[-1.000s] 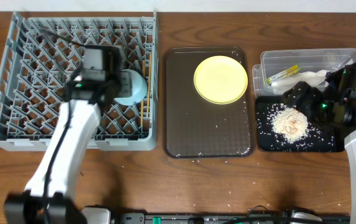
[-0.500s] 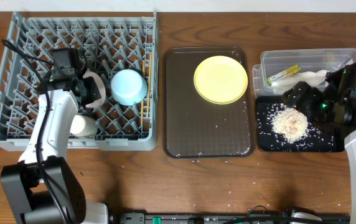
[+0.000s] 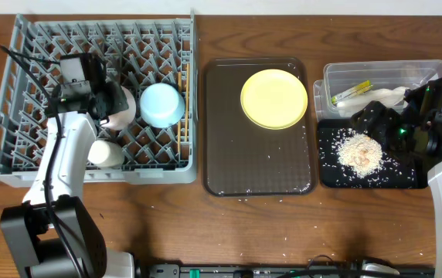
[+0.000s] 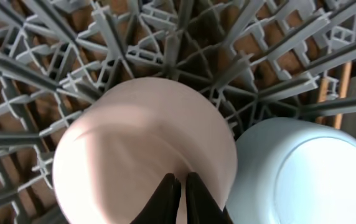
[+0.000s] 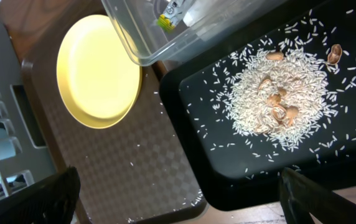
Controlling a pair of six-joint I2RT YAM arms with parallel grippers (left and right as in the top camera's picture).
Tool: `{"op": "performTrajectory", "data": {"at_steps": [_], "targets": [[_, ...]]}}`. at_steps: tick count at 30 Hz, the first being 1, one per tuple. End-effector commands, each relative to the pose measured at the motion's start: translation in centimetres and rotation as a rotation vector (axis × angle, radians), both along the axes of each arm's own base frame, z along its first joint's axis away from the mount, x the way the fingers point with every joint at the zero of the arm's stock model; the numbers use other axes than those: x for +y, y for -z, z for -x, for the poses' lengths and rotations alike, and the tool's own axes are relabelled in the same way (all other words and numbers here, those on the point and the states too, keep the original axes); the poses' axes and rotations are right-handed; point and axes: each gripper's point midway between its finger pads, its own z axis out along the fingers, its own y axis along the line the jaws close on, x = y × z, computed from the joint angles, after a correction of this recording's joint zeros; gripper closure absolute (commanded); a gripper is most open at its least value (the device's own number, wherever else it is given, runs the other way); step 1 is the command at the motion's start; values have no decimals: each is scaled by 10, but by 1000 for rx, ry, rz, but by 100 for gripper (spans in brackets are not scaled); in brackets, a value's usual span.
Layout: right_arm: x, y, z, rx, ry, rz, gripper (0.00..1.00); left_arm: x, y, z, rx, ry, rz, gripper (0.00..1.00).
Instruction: Sort waste into correct bins and load items into the dishwasher
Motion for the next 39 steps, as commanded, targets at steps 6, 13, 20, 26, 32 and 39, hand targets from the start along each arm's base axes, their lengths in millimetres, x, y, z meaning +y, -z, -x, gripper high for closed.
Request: {"op": "performTrajectory", "data": {"at_steps": [6, 13, 20, 26, 32, 39], "targets": [[0, 0, 0, 2, 3, -8, 1, -18, 2, 2, 11, 102, 23, 91], [0, 0, 0, 2, 3, -8, 1, -26, -5, -3, -22, 129, 53, 91], [0, 0, 0, 2, 3, -8, 1, -53, -18, -11, -89, 225, 151, 91], [0, 0, 0, 2, 3, -8, 1, -33, 8, -11, -15, 174, 18, 90], [0, 0, 0, 2, 3, -8, 1, -26, 20, -2, 50, 152, -7, 90], [0, 0, 0, 2, 3, -8, 1, -13, 21, 10, 107, 103, -78, 90]]}}
